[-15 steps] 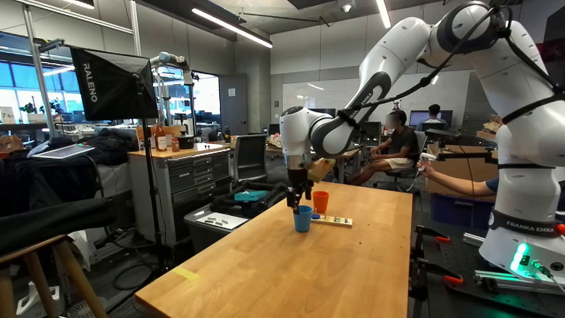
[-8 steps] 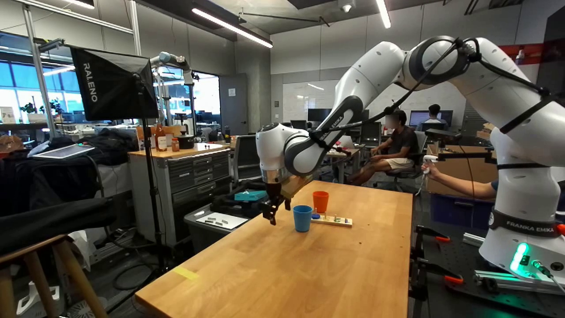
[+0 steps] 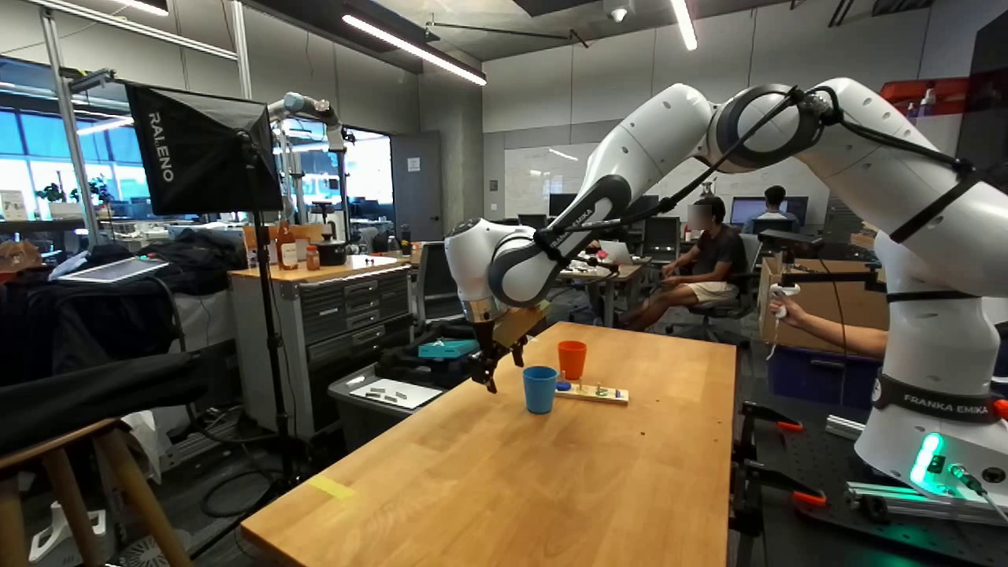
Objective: Pick up the blue cup and put it in the orange cup
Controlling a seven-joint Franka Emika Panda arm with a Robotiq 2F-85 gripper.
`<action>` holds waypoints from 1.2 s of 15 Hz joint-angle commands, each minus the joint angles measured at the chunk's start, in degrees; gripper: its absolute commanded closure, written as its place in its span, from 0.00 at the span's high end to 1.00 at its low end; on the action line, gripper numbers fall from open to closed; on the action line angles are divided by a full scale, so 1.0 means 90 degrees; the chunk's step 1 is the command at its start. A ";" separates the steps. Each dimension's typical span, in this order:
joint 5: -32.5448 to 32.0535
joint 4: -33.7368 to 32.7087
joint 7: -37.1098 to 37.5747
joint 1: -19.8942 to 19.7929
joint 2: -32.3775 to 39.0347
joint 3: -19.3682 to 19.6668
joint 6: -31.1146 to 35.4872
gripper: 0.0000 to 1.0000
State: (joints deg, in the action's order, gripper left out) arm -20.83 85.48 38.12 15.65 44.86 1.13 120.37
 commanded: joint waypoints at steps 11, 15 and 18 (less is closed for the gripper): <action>0.0100 0.0110 -0.0080 0.0023 0.0279 0.0212 -0.0366 0.49; 0.0109 0.0190 -0.0111 0.0023 0.0294 0.0221 -0.0310 0.20; 0.0107 0.0225 -0.0140 0.0012 0.0222 0.0231 -0.0352 0.00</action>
State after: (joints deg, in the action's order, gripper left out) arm -20.83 87.58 38.07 15.25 47.05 1.94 116.67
